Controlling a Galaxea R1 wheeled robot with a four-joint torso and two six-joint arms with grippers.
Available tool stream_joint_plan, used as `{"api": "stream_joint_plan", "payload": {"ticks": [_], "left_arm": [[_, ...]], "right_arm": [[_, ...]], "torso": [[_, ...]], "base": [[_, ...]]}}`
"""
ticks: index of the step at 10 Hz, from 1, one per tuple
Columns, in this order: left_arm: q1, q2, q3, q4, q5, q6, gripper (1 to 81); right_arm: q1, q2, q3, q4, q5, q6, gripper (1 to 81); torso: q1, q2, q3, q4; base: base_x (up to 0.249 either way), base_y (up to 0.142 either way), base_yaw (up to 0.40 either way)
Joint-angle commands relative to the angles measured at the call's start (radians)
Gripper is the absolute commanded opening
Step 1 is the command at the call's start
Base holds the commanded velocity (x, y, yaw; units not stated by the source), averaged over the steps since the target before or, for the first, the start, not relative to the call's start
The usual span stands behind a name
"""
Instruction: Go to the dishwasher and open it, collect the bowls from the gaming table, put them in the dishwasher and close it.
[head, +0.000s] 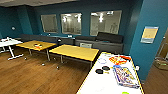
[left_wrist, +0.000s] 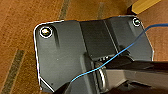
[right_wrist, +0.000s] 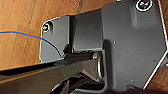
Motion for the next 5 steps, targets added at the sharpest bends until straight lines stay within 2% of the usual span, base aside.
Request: {"api": "stream_joint_plan", "payload": {"ticks": [1, 5], "left_arm": [[-0.050, -0.002, 0.004, 0.012, 0.049, 0.002, 81.1], [-0.050, -0.002, 0.004, 0.012, 0.049, 0.002, 81.1]], "right_arm": [[0.045, 0.005, 0.007, -0.013, -0.058, -0.003, 81.1], [0.043, 0.005, 0.005, -0.013, -0.058, -0.003, 81.1]], "torso": [[0.000, 0.000, 0.000, 0.000], [0.000, 0.000, 0.000, 0.000]], "base": [[0.000, 0.000, -0.400], [0.000, 0.000, -0.400]]}}
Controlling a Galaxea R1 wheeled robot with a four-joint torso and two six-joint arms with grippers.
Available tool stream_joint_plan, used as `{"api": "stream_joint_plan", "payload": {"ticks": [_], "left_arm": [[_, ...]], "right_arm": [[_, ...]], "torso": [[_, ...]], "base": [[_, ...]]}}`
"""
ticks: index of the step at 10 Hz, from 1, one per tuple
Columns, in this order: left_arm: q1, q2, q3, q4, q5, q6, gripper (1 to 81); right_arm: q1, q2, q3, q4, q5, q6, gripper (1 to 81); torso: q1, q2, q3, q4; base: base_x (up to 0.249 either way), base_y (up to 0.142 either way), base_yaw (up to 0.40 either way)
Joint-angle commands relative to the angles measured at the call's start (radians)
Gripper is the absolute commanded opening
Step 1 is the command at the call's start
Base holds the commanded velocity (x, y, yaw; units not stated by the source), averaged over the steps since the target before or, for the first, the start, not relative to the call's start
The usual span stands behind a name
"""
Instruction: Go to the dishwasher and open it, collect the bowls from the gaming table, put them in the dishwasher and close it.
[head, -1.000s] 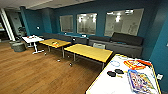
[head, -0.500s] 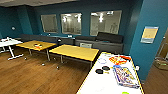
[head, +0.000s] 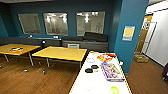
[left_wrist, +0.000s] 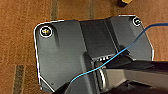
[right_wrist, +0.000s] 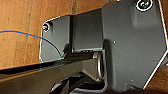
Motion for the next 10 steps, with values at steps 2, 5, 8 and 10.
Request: {"api": "stream_joint_plan", "payload": {"ticks": [2, 5, 8, 10], "left_arm": [[-0.047, -0.001, 0.004, 0.012, 0.049, 0.002, 81.1], [-0.049, -0.001, 0.007, 0.008, 0.048, 0.002, 81.1], [-0.047, -0.003, 0.007, 0.003, 0.046, 0.004, 81.1], [-0.049, -0.001, 0.007, -0.001, 0.046, 0.001, 81.1]], "right_arm": [[0.047, 0.002, 0.005, -0.011, -0.058, -0.003, 81.1], [0.047, 0.004, 0.005, -0.011, -0.058, -0.003, 81.1], [0.047, 0.004, 0.005, -0.011, -0.058, -0.001, 81.1], [0.047, 0.005, 0.005, -0.011, -0.058, -0.003, 81.1]], "torso": [[0.000, 0.000, 0.000, 0.000], [0.000, 0.000, 0.000, 0.000], [0.000, 0.000, 0.000, 0.000], [0.000, 0.000, 0.000, 0.000]], "base": [[0.000, 0.000, -0.400], [0.000, 0.000, -0.371], [0.000, -0.021, 0.000], [0.000, 0.000, 0.000]]}}
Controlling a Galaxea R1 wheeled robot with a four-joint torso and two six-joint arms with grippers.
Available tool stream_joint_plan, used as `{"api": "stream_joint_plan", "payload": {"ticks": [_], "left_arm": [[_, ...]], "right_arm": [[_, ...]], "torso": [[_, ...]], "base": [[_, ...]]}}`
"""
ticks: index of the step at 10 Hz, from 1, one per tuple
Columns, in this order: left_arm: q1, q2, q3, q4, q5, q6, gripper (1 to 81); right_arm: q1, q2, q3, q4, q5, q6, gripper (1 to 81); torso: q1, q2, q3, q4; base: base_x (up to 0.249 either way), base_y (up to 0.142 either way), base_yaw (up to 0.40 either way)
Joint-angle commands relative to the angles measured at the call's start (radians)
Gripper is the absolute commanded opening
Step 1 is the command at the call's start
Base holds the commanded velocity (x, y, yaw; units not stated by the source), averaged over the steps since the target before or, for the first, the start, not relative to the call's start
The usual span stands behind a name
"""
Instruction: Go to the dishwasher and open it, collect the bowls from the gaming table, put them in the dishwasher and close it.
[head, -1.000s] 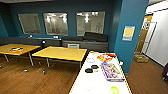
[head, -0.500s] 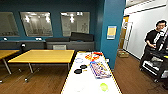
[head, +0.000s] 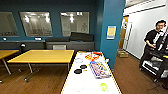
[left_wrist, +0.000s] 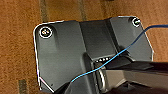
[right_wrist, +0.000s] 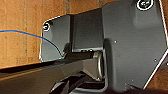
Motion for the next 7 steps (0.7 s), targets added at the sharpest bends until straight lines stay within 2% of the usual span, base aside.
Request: {"api": "stream_joint_plan", "payload": {"ticks": [1, 5, 7], "left_arm": [[-0.047, -0.002, 0.004, -0.001, 0.049, -0.001, 81.1], [-0.047, -0.002, 0.004, -0.001, 0.051, -0.005, 81.1], [-0.047, -0.003, 0.004, -0.001, 0.051, -0.008, 81.1]], "right_arm": [[0.047, 0.003, 0.006, -0.011, -0.058, -0.001, 81.1], [0.045, 0.003, 0.006, -0.011, -0.058, -0.003, 81.1], [0.045, 0.003, 0.006, -0.011, -0.058, -0.001, 81.1]], "torso": [[0.000, 0.000, 0.000, 0.000], [0.000, 0.000, 0.000, 0.000], [0.000, 0.000, 0.000, 0.000]], "base": [[0.000, 0.000, 0.000], [0.000, 0.000, 0.000], [0.000, 0.091, 0.000]]}}
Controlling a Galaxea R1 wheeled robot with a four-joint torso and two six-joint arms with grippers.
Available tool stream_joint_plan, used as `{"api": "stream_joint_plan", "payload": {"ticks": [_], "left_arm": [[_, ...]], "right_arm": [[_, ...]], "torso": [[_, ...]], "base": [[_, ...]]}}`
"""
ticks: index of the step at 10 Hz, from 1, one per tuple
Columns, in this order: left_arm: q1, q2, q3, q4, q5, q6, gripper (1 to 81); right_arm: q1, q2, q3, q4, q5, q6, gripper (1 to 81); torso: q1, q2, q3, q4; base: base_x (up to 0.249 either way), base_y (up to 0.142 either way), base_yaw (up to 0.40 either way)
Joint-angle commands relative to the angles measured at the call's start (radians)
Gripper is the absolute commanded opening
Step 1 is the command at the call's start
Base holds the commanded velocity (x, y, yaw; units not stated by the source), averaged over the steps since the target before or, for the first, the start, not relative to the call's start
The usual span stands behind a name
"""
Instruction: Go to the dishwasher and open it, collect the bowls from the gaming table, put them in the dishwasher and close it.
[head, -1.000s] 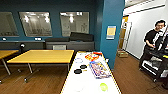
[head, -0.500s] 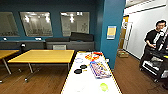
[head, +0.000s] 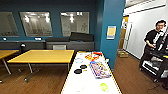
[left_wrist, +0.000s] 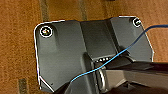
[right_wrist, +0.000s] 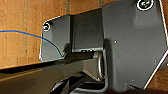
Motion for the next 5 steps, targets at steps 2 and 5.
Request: {"api": "stream_joint_plan", "payload": {"ticks": [2, 5], "left_arm": [[-0.048, -0.003, 0.004, -0.001, 0.050, 0.003, 81.1], [-0.048, -0.003, 0.004, -0.001, 0.050, 0.003, 81.1]], "right_arm": [[0.047, 0.003, 0.006, -0.011, -0.058, -0.001, 81.1], [0.047, 0.003, 0.006, -0.011, -0.058, -0.001, 81.1]], "torso": [[0.000, 0.000, 0.000, 0.000], [0.000, 0.000, 0.000, 0.000]], "base": [[0.000, 0.121, 0.000], [0.000, 0.121, 0.000]]}}
